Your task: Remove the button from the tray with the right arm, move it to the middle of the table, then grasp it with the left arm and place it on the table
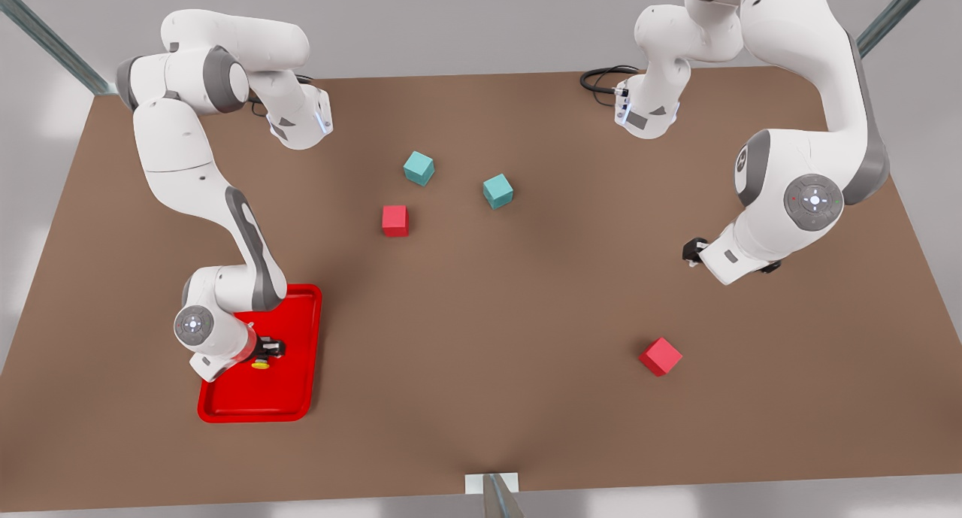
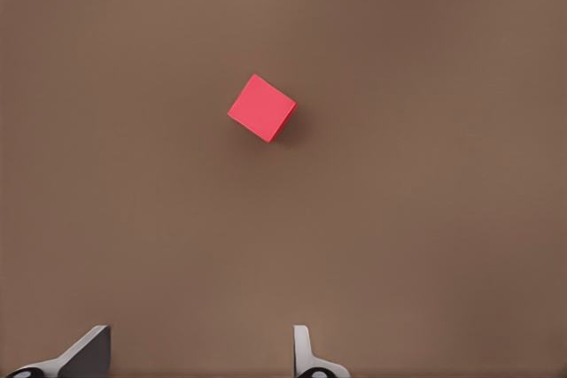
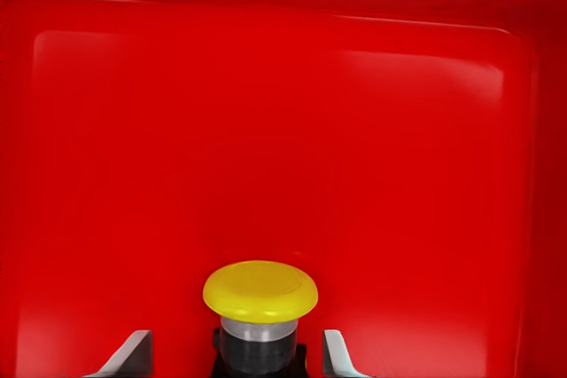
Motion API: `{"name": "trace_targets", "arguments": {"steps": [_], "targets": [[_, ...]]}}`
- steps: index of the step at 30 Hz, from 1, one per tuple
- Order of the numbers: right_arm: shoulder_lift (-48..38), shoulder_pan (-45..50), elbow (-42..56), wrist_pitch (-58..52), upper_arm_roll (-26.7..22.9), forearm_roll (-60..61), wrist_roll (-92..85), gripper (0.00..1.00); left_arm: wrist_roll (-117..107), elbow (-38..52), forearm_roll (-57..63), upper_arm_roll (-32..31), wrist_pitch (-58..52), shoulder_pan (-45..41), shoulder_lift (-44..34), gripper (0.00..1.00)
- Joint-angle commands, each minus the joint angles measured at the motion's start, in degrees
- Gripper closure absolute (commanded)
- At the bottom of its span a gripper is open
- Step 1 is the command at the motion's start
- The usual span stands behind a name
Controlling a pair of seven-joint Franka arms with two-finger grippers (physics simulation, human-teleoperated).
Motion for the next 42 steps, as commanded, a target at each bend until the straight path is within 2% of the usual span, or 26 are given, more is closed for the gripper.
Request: {"name": "trace_targets", "arguments": {"steps": [1,4,5,6,9,15,18,25,29,32,37,42], "targets": [[-0.1,0.1,0.0,0.2,0.0,0.1,-0.2,0.31,0.0,0.1,0.1,0.0,0.1,0.0,-0.1,0.0],[0.0,0.0,0.1,0.2,0.0,0.2,-0.2,0.33,0.0,0.1,0.1,0.0,0.1,0.0,-0.1,0.0],[0.2,0.0,0.5,0.2,0.0,0.1,-0.3,0.46,0.0,0.1,0.1,0.0,0.1,0.0,-0.1,0.0],[0.2,0.0,0.5,0.2,0.0,0.1,-0.4,0.52,0.0,0.1,0.1,0.0,0.1,0.0,-0.1,0.0],[0.2,0.1,0.6,0.0,0.0,0.0,-1.2,0.58,0.0,0.0,0.1,0.0,0.1,0.0,-0.1,0.0],[-0.6,1.0,5.7,-6.0,0.6,0.2,-1.1,0.58,0.0,0.1,0.0,0.0,0.1,0.0,-0.1,0.0],[-0.6,2.3,8.6,-9.9,4.0,0.2,2.7,0.58,0.0,0.1,0.0,0.0,0.1,0.0,-0.1,0.0],[-0.7,14.5,17.9,-21.3,5.4,0.2,18.8,0.58,-0.1,0.1,-0.3,0.5,2.6,0.6,1.3,0.0],[-0.7,22.0,20.1,-21.6,5.9,4.1,29.0,0.58,-0.1,0.0,-0.3,0.5,2.5,0.5,1.3,0.0],[-0.6,28.7,20.3,-21.2,6.0,5.6,43.6,0.58,0.0,0.0,-0.2,0.5,2.5,0.5,1.3,0.0],[-0.6,33.4,20.5,-21.1,6.0,5.5,44.1,0.57,0.1,0.0,-0.2,0.5,2.5,0.6,1.5,0.0],[-0.2,38.3,20.5,-20.6,5.9,6.8,55.2,0.57,0.1,0.0,-0.1,0.5,2.5,0.6,1.5,0.0]]}}
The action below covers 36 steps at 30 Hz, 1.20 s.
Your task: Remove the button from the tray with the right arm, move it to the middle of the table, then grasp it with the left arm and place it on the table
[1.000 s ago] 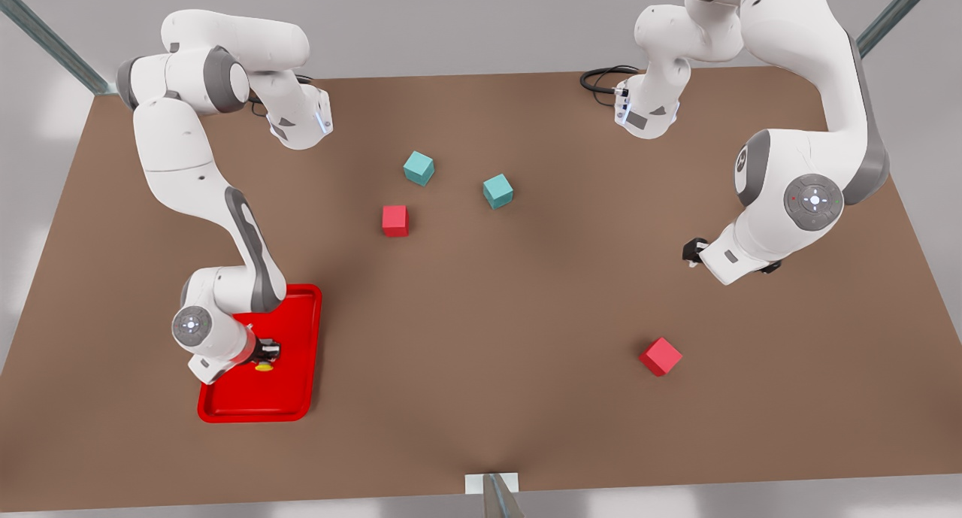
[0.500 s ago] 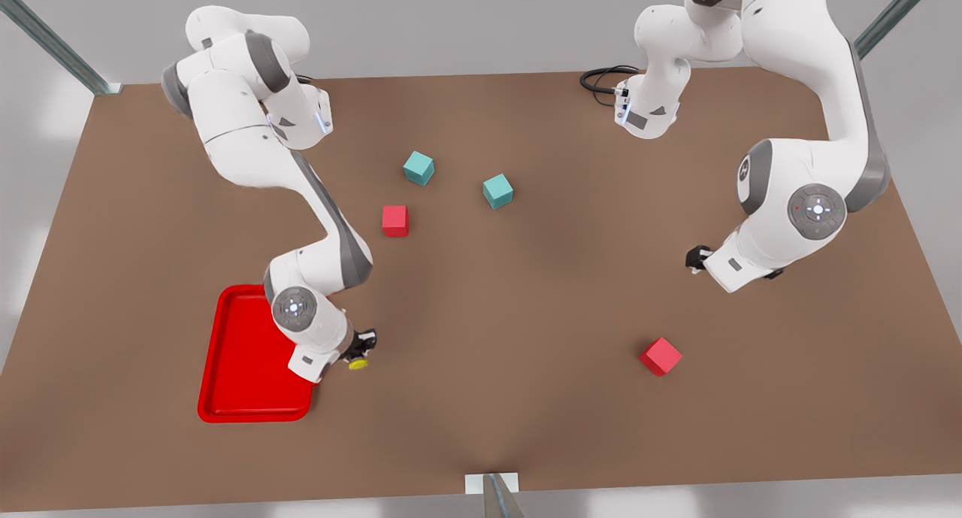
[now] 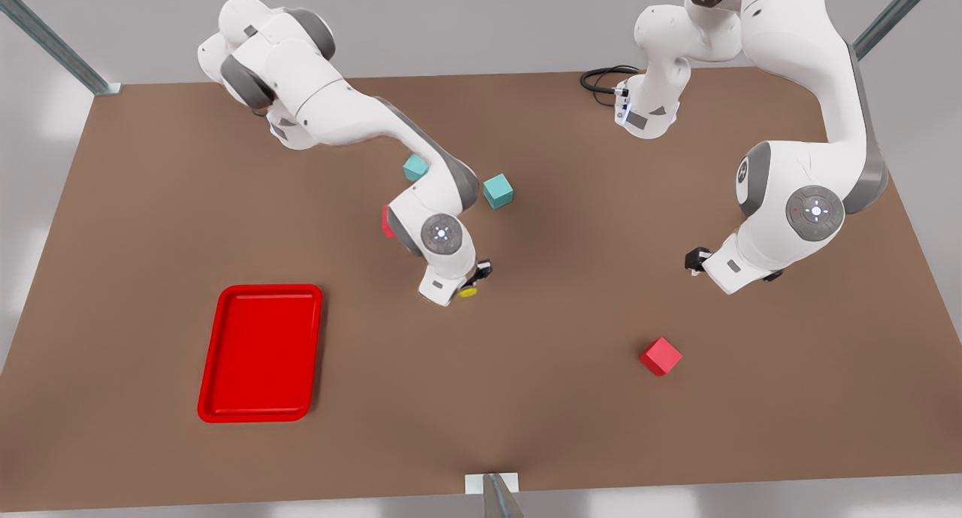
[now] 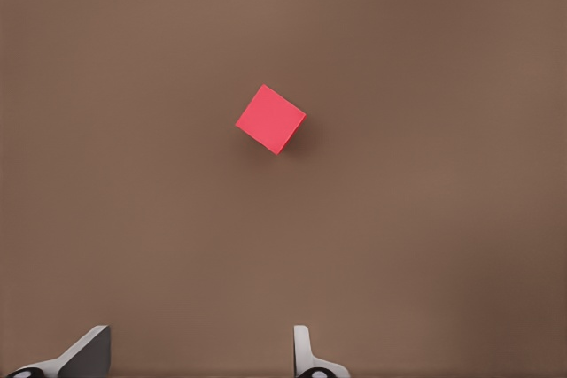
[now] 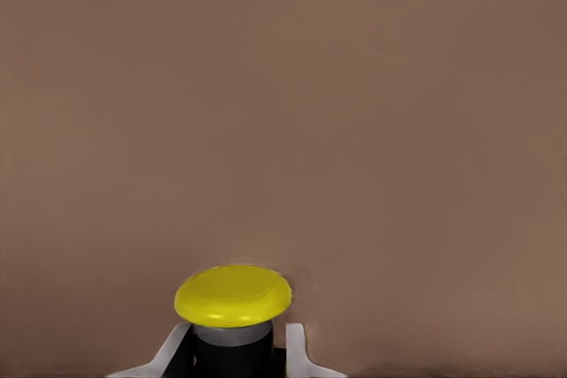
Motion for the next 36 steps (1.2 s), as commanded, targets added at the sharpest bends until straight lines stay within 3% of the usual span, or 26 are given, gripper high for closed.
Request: {"name": "trace_targets", "arguments": {"steps": [1,3,6,12,13,16,19,22,24,25,27,30,32,36], "targets": [[0.5,1.3,0.2,1.3,-0.1,0.3,31.6,0.57,0.0,0.0,0.1,0.0,0.0,0.0,-0.1,0.0],[4.0,1.6,0.3,8.2,-0.1,0.5,36.1,0.57,0.0,0.0,0.1,0.0,0.0,0.0,-0.1,0.0],[18.4,6.6,21.2,0.7,-0.4,0.5,43.9,0.57,0.0,0.0,0.1,0.0,0.1,-0.1,-0.1,0.0],[23.8,8.1,25.0,2.3,-0.6,0.5,43.7,0.56,0.0,0.0,0.1,0.0,0.3,-0.1,0.0,0.0],[24.3,8.2,25.0,3.0,-0.6,0.4,43.6,0.53,0.0,0.0,0.1,-0.1,0.3,-0.1,0.0,0.0],[24.5,8.2,25.0,3.0,-0.6,0.4,43.4,0.0,0.0,0.0,0.1,0.0,0.4,-0.2,0.2,0.0],[24.4,7.9,25.0,2.7,-0.6,0.4,42.7,0.0,0.0,0.0,0.1,0.0,0.4,-0.1,0.2,0.0],[16.7,6.4,23.0,-2.9,-0.1,-0.8,36.3,0.0,-2.0,0.0,-0.3,-0.3,0.1,-0.5,0.4,0.0],[8.1,4.4,23.0,-19.7,-0.5,-7.3,18.5,0.0,-25.2,0.1,-0.4,-6.2,0.0,-2.3,2.2,0.0],[4.7,1.5,23.0,-26.8,-0.2,-7.7,12.5,0.0,-36.9,0.1,-2.1,-6.3,0.1,-7.4,4.2,0.0],[0.7,-8.9,22.7,-29.8,0.2,-4.3,-1.7,0.0,-52.5,0.1,-6.3,-6.3,6.8,-17.2,10.4,0.0],[-15.3,-25.3,5.7,-27.5,1.8,-1.6,-19.2,0.0,-64.2,-0.2,-8.4,-6.3,20.2,-21.9,16.7,0.0],[-31.4,-29.6,-16.8,-17.3,1.8,-1.1,-20.7,0.0,-69.8,-1.3,-8.6,-6.3,28.5,-24.1,19.6,0.0],[-33.3,-33.5,-14.2,-18.5,1.6,-1.6,-21.0,0.0,-69.0,-9.0,-8.7,-6.3,41.3,-25.8,20.0,0.0]]}}
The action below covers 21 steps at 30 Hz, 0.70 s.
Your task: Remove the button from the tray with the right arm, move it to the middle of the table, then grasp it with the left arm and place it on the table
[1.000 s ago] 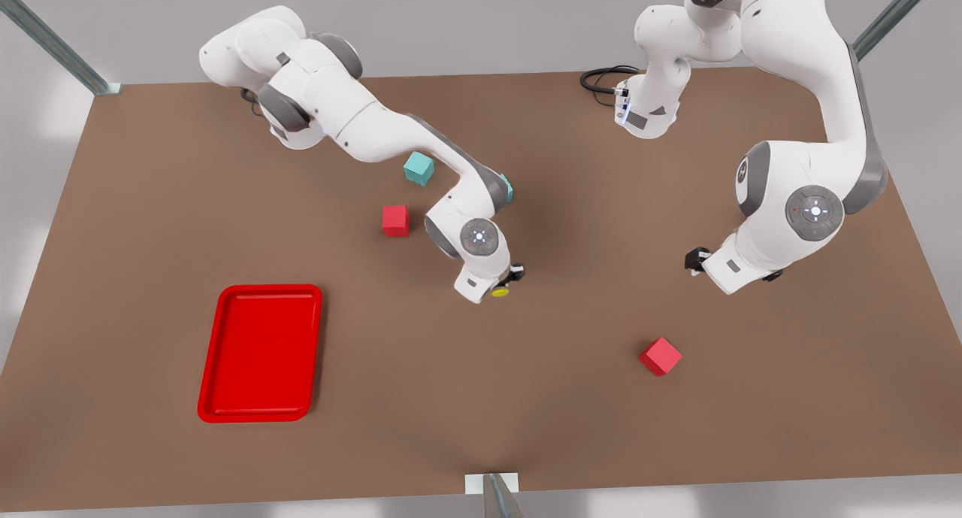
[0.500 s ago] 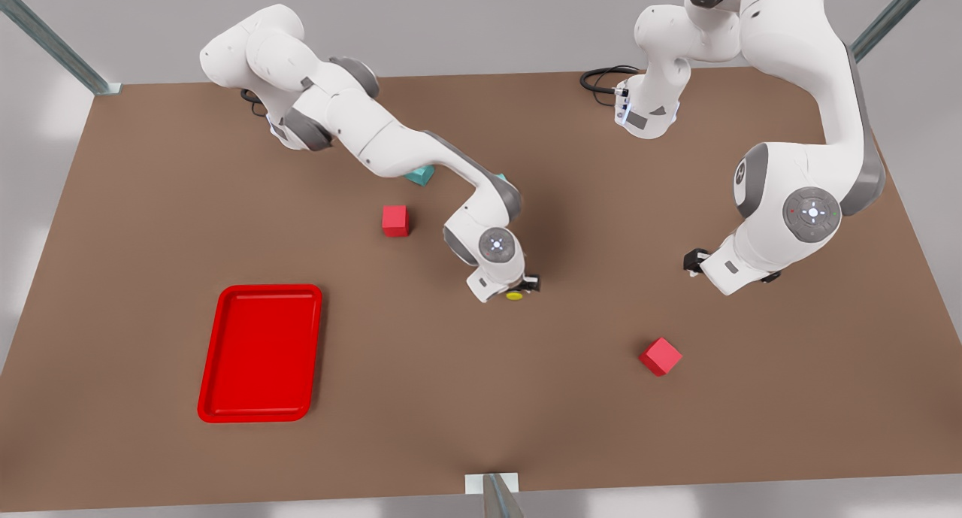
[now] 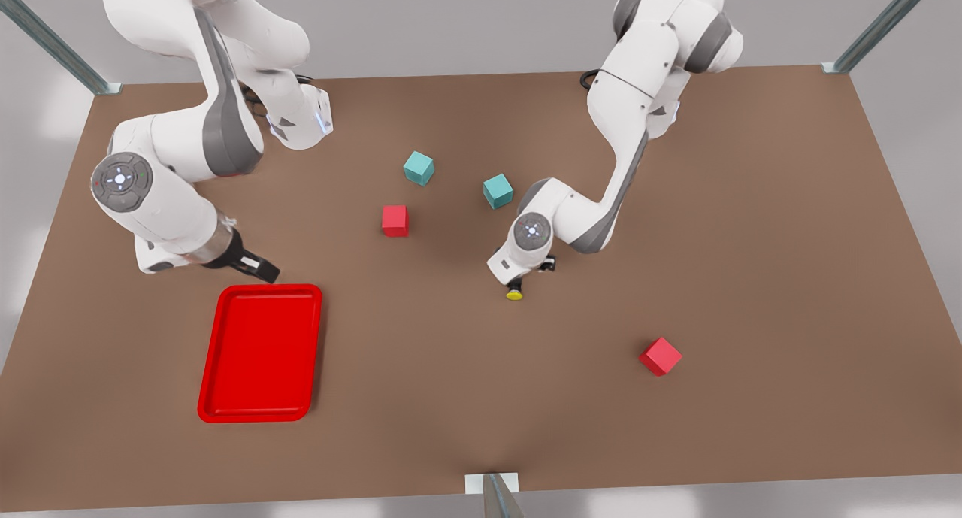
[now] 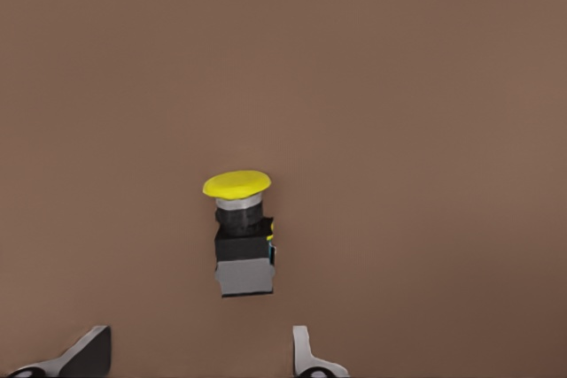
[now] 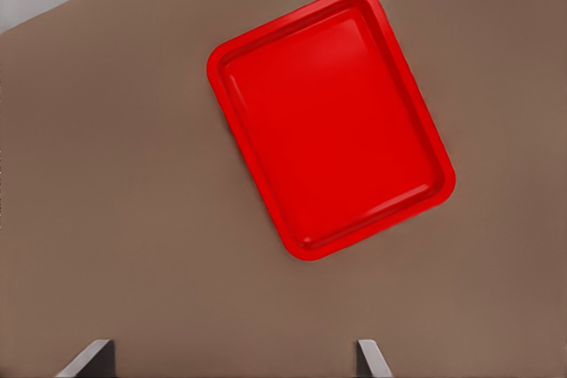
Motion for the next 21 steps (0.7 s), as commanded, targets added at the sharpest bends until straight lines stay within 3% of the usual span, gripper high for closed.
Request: {"name": "trace_targets", "arguments": {"steps": [1,4,21], "targets": [[-0.5,0.9,0.2,0.5,0.1,0.1,-27.8,0.0,-30.7,-3.3,-0.2,0.0,17.2,-0.6,-0.3,0.0],[0.1,0.5,2.7,0.7,0.1,0.2,-27.8,0.0,-24.5,-6.4,-0.2,0.0,20.2,-1.8,-0.3,0.0],[1.9,-0.1,3.7,1.4,-0.4,-0.7,-27.8,0.0,-10.4,-5.7,2.8,0.3,22.3,-1.4,4.6,0.0]]}}
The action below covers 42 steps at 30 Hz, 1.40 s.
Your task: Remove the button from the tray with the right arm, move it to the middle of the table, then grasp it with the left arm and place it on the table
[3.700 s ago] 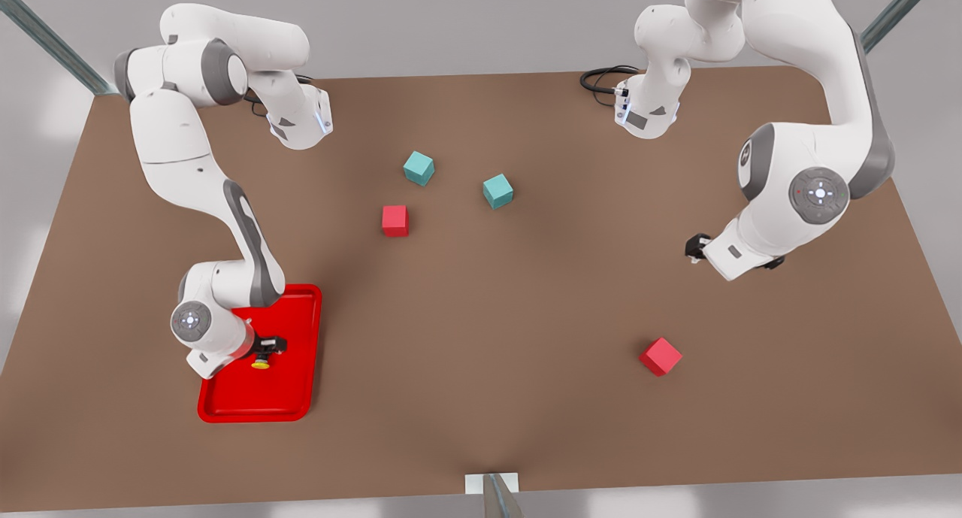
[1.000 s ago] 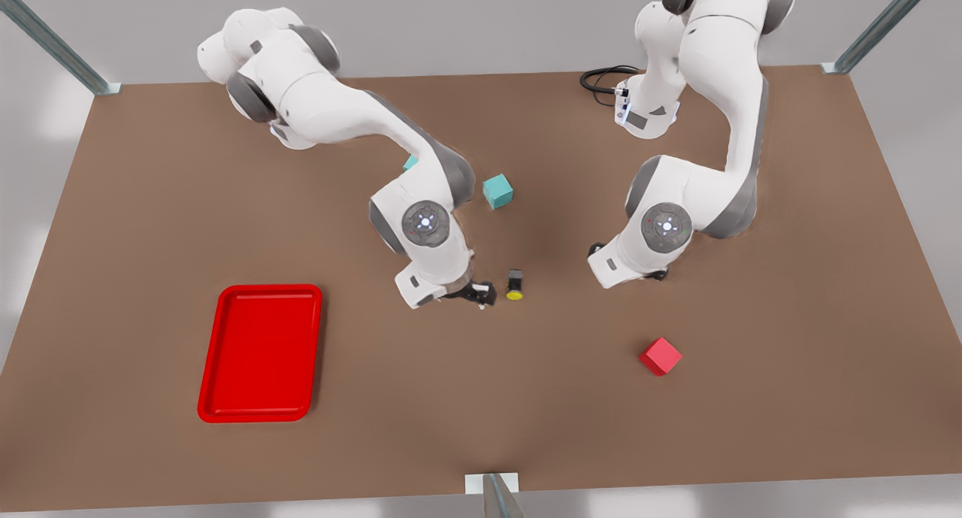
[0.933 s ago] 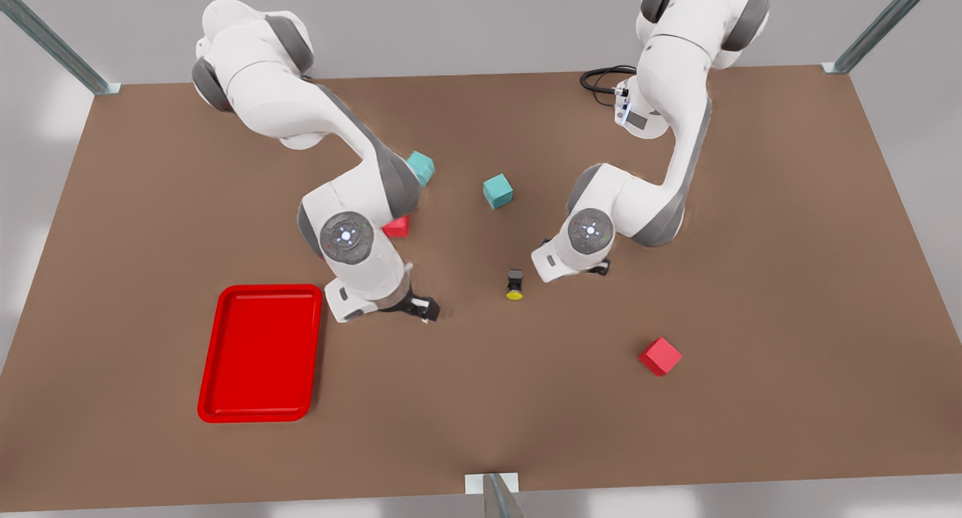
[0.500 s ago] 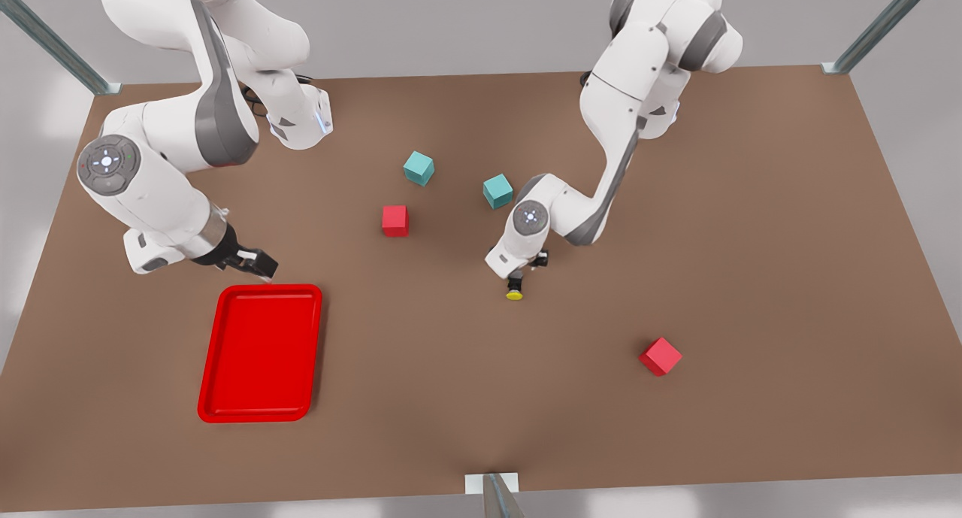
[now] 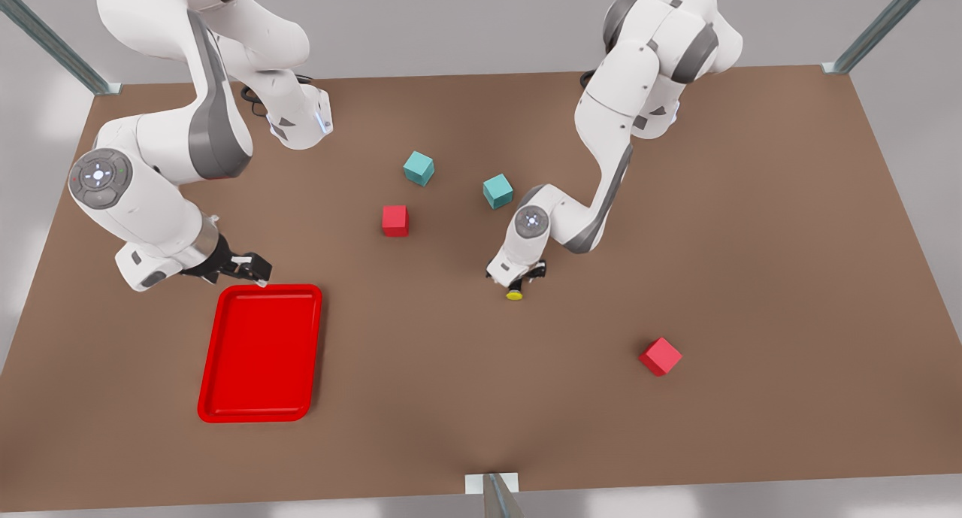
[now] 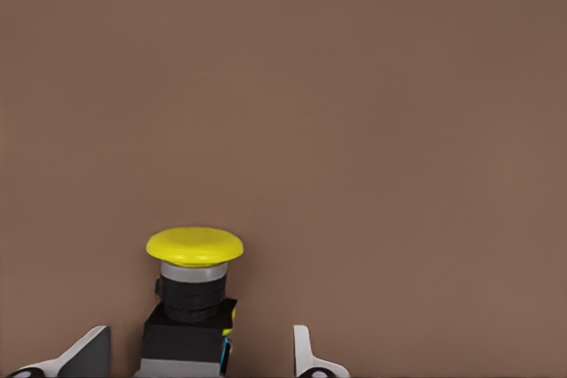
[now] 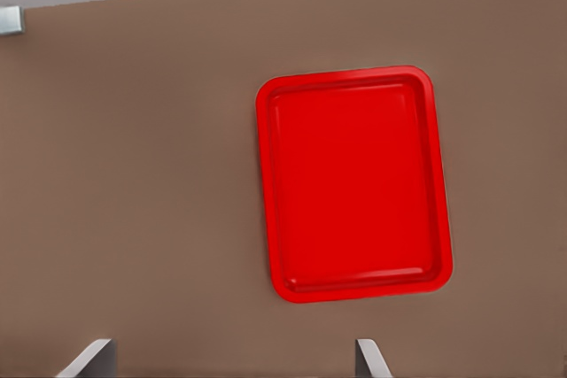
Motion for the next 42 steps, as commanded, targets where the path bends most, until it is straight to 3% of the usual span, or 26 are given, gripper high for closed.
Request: {"name": "trace_targets", "arguments": {"steps": [1,5,7,9,11,14,25,28,31,34,38,42], "targets": [[-0.1,0.0,0.0,0.1,0.0,0.0,-8.7,0.0,0.5,0.2,0.3,0.0,0.8,0.1,0.1,0.0],[-0.1,-0.1,0.1,0.1,-0.2,0.0,-8.7,0.0,0.6,1.1,0.3,0.4,0.8,0.1,0.0,0.0],[0.4,-0.7,0.8,0.1,-0.2,0.1,-8.8,0.0,0.6,1.1,0.3,0.4,0.8,0.1,0.0,0.05],[0.4,-0.9,0.8,0.1,-0.2,0.1,-8.8,0.0,1.0,1.1,0.3,0.5,0.8,0.1,-0.1,0.13],[0.4,-0.9,0.9,0.1,-0.2,0.1,-8.8,0.0,1.3,1.1,0.3,0.8,0.8,0.1,-0.1,0.37],[0.4,-1.6,0.9,0.1,-0.2,0.1,-8.9,0.0,1.4,1.1,0.3,0.8,0.7,0.1,-0.1,0.48],[0.4,-1.9,0.9,0.1,-0.2,0.1,-8.9,0.0,1.2,2.0,0.1,0.9,-0.4,0.2,0.8,0.5],[0.4,-2.4,0.9,0.1,-0.2,0.0,-8.9,0.0,1.5,3.8,0.2,1.9,-5.4,0.2,0.7,0.51],[0.4,-2.5,0.9,0.1,-0.2,-0.3,-8.9,0.0,0.6,9.3,0.1,4.4,-19.4,0.0,0.7,0.51],[0.4,-2.5,0.9,0.1,-0.2,-0.3,-8.9,0.0,-24.8,16.6,3.2,8.3,-34.0,-2.0,0.7,0.5],[0.4,-2.5,0.9,0.1,-0.2,-0.3,-8.9,0.0,-97.7,20.3,23.4,8.4,-44.3,-5.4,0.8,0.49],[0.5,-3.9,1.1,0.4,-0.2,-0.2,-8.9,0.0,-128.7,20.1,39.4,8.4,-54.6,-9.2,3.4,0.49]]}}
